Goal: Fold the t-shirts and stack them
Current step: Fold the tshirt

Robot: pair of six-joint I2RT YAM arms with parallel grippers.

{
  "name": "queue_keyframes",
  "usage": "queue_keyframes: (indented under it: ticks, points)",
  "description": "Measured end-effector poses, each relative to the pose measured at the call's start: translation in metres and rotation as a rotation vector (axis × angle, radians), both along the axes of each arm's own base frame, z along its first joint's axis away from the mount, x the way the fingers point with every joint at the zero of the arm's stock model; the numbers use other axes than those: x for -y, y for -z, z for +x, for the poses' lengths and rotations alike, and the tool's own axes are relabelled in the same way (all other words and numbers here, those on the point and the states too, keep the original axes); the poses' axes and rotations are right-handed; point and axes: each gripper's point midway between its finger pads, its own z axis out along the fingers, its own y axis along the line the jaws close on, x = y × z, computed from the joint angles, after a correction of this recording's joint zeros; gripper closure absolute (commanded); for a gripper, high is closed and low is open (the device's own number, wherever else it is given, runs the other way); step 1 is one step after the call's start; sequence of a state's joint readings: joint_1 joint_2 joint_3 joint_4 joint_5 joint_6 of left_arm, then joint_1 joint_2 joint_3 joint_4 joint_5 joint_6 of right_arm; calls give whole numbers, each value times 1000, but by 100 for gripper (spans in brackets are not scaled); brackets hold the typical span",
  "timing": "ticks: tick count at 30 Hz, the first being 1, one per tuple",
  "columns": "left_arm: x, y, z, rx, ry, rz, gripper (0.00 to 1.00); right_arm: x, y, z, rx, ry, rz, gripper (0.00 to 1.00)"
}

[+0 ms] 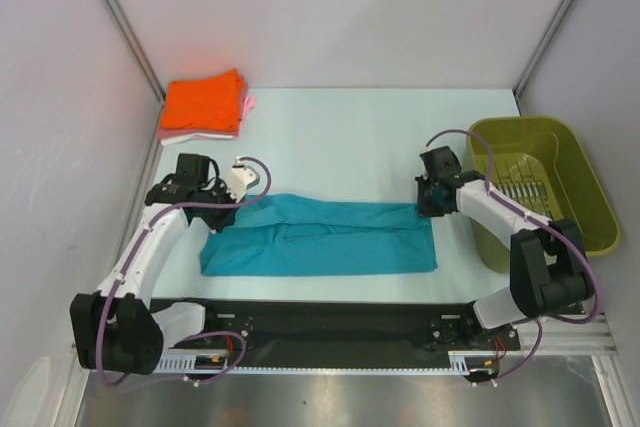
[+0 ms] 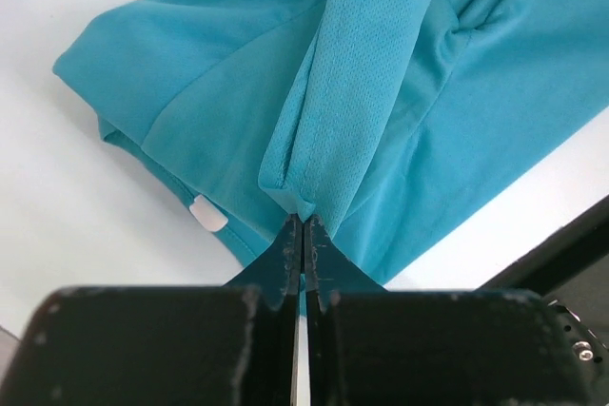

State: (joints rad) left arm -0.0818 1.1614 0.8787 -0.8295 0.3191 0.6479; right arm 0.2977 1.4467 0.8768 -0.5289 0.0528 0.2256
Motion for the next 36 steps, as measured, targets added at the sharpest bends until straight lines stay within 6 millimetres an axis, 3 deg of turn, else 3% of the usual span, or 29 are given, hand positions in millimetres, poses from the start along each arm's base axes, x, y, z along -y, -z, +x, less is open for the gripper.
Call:
queue_keyframes:
  ticks: [3,7,11,16,21,26,29,32,36]
  points:
    - [-1,-6,-5,17,-3,0,100,-1,-5,21,25,-4,-8,100]
    - [-4,-13,-4,42,-31,3,100,0,-19,68,102,10,-9,100]
    - [-6,-38,15,109,-76,3,100,2,-23,100,146,18,-12,100]
    - [-5,-70,47,216,-105,-14,100,5,-23,108,154,25,-17,100]
    - [-5,-66,47,204,-110,-17,100,6,-24,110,160,28,-15,100]
    - [-7,-53,32,165,-114,-6,100,6,-26,112,165,27,-12,100]
    - [-11,-56,37,188,-133,7,100,6,-39,129,194,37,-18,100]
    - [-13,-62,56,219,-154,18,100,5,-54,151,252,50,-14,100]
    - [-15,-68,98,270,-174,33,100,8,-50,155,250,60,-15,100]
